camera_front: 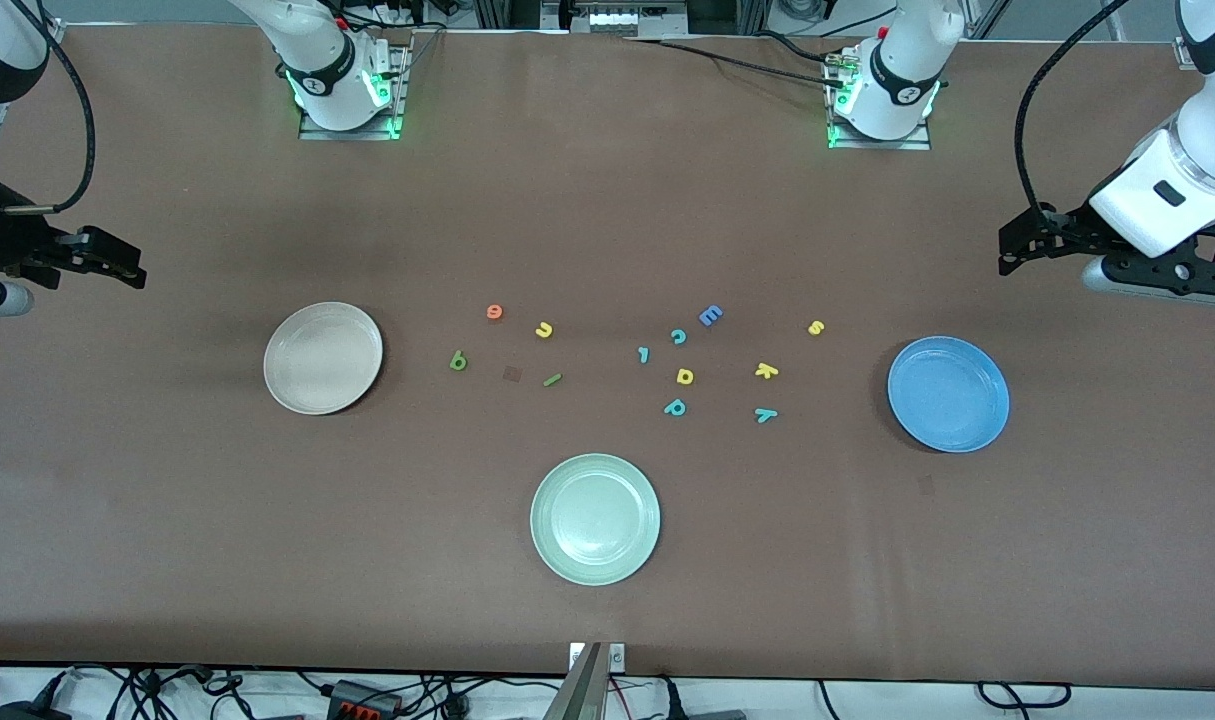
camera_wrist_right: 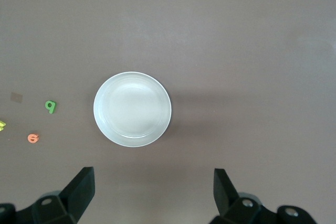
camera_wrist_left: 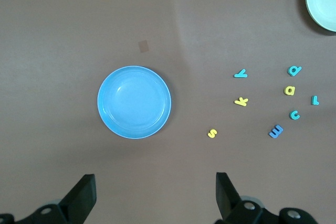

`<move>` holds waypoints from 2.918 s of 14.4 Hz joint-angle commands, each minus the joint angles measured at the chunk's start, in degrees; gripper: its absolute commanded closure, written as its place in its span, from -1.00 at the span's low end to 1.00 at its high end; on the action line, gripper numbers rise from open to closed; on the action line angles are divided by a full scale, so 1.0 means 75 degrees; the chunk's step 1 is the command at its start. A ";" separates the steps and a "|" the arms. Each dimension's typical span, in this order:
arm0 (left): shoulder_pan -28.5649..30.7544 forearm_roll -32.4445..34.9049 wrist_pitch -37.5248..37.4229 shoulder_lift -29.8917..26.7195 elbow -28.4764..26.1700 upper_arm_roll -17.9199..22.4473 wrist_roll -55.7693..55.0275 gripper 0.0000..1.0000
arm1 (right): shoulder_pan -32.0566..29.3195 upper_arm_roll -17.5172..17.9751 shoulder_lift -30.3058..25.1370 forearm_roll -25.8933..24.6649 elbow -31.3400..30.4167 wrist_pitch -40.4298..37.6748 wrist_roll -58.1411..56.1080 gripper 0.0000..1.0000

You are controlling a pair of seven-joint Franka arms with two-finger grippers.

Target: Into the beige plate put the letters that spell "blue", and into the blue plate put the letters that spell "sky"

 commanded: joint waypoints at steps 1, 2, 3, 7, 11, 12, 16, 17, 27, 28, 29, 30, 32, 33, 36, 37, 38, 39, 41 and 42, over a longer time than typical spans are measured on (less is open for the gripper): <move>0.0005 0.0116 -0.0175 0.0080 0.0223 0.0001 0.0211 -1.00 | 0.0025 0.0035 -0.0079 -0.0056 -0.0162 -0.0072 -0.0035 -1.00; 0.0005 0.0116 -0.0175 0.0080 0.0223 0.0001 0.0222 -1.00 | 0.0118 0.0035 -0.0020 -0.0022 -0.0173 -0.0072 -0.0023 -1.00; 0.0005 0.0116 -0.0175 0.0080 0.0223 0.0001 0.0222 -1.00 | 0.0293 0.0035 0.0097 -0.0010 -0.0173 -0.0072 -0.0011 -1.00; 0.0005 0.0116 -0.0175 0.0080 0.0223 0.0001 0.0222 -1.00 | 0.0739 0.0035 0.0542 0.0002 -0.0220 -0.0107 -0.0011 -1.00; 0.0005 0.0116 -0.0187 0.0080 0.0222 0.0001 0.0222 -1.00 | 0.1605 0.0035 0.1350 0.0153 -0.0232 -0.0072 0.0106 -1.00; 0.0005 0.0116 -0.0175 0.0080 0.0223 0.0001 0.0222 -1.00 | 0.1769 0.0035 0.1480 0.0329 -0.0232 -0.0014 0.0106 -1.00; 0.0005 0.0116 -0.0175 0.0080 0.0211 0.0001 0.0222 -1.00 | 0.2250 0.0035 0.2124 0.0705 -0.0232 0.0477 0.0398 -1.00; 0.0005 0.0116 -0.0175 0.0080 0.0222 0.0001 0.0222 -1.00 | 0.2391 0.0035 0.2299 0.0705 -0.0232 0.0699 0.0538 -1.00; 0.0005 0.0116 -0.0187 0.0080 0.0211 0.0001 0.0199 -1.00 | 0.3295 0.0035 0.3706 0.0705 -0.0232 0.2962 0.3125 -1.00; 0.0005 0.0116 -0.0198 0.0069 0.0211 0.0001 0.0211 -1.00 | 0.3295 0.0035 0.3835 0.0705 -0.0232 0.3114 0.3535 -1.00; 0.0005 0.0116 -0.0268 0.0069 0.0222 0.0001 0.0188 -1.00 | 0.3306 0.0035 0.3883 0.0705 -0.0232 0.3139 0.3806 -1.00; 0.0005 0.0116 -0.0280 0.0069 0.0223 0.0001 0.0164 -1.00 | 0.3329 0.0035 0.3883 0.0705 -0.0232 0.3116 0.4157 -1.00; 0.0005 0.0116 -0.0280 0.0069 0.0223 -0.0011 0.0164 -1.00 | 0.3353 0.0035 0.3895 0.0705 -0.0244 0.3057 0.5024 -1.00; 0.0005 0.0116 -0.0269 0.0069 0.0223 -0.0011 0.0164 -1.00 | 0.3411 0.0035 0.3918 0.0705 -0.0267 0.3045 0.5295 -1.00; 0.0005 0.0116 -0.0280 0.0069 0.0223 -0.0011 0.0164 -1.00 | 0.3342 -0.0011 0.3884 0.0705 -0.0443 0.3045 0.5450 -1.00; 0.0005 0.0116 -0.0292 0.0069 0.0223 -0.0011 0.0164 -1.00 | 0.3260 -0.0023 0.3837 0.0705 -0.0443 0.3034 0.5438 -1.00; -0.0007 0.0116 -0.0292 0.0069 0.0223 -0.0011 0.0152 -1.00 | 0.3213 -0.0023 0.3836 0.0705 -0.0420 0.3045 0.5438 -1.00; -0.0007 0.0116 -0.0292 0.0069 0.0234 -0.0011 0.0141 -1.00 | 0.3201 -0.0035 0.3848 0.0705 -0.0420 0.3045 0.5449 -1.00; -0.0007 0.0116 -0.0304 0.0057 0.0223 -0.0011 0.0140 -1.00 | 0.3189 -0.0035 0.3860 0.0705 -0.0443 0.3034 0.5496 -1.00; -0.0007 0.0116 -0.0350 0.0057 0.0234 -0.0011 0.0140 -1.00 | 0.3201 -0.0035 0.3883 0.0705 -0.0443 0.3045 0.5636 -1.00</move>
